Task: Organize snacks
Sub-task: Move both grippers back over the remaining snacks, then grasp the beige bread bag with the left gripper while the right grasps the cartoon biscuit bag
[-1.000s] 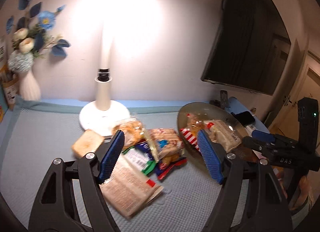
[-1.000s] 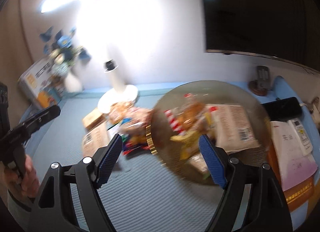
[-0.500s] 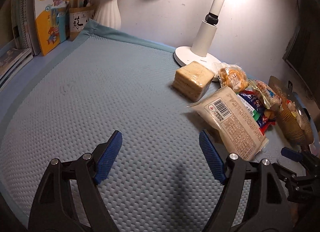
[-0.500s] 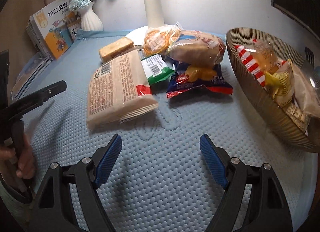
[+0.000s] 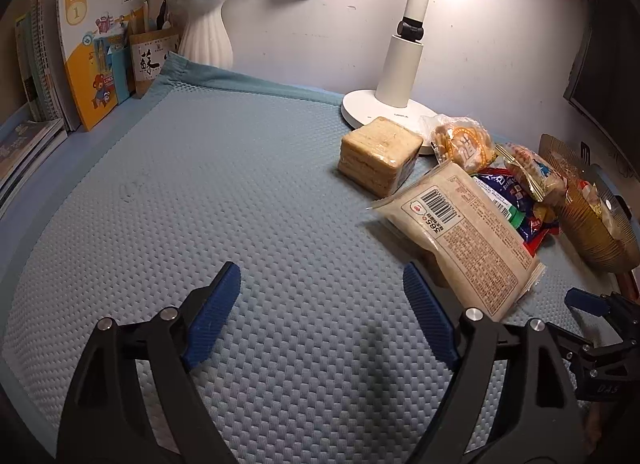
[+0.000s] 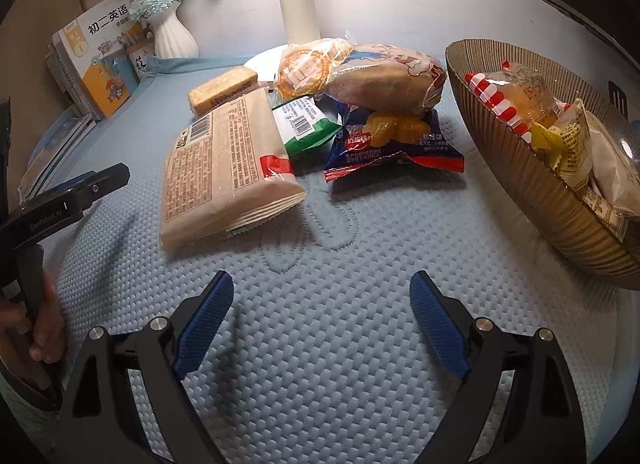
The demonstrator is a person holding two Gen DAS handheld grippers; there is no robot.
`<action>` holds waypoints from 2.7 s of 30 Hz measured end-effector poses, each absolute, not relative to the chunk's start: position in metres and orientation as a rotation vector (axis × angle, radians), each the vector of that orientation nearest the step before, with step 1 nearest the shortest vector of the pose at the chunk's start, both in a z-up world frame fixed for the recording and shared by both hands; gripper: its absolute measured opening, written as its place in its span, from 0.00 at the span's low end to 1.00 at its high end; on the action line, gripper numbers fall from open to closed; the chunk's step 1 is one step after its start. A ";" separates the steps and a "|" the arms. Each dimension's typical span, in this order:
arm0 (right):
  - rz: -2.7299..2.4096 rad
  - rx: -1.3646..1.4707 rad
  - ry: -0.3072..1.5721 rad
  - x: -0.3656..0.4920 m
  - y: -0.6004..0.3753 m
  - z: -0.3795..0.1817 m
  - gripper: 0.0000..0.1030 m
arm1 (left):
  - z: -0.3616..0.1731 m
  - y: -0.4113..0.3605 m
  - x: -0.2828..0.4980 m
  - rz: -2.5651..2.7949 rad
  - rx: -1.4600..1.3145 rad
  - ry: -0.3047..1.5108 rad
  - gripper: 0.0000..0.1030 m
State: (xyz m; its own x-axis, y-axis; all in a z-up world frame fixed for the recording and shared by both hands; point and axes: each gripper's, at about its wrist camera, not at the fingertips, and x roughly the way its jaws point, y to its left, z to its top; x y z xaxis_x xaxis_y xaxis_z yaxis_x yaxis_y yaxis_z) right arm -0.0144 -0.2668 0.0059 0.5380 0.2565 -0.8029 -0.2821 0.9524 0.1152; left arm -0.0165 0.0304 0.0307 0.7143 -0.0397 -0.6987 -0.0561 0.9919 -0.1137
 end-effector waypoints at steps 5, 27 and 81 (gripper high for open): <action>0.329 0.002 0.961 -0.013 -0.271 0.005 0.89 | 0.031 0.027 -0.018 0.010 -0.109 0.773 0.83; 0.323 -0.029 0.964 -0.013 -0.269 0.005 0.95 | 0.029 0.030 -0.019 -0.004 -0.130 0.787 0.85; 0.611 -0.286 1.368 0.056 -0.218 0.052 0.68 | 0.007 0.011 -0.007 -0.153 -0.103 0.933 0.77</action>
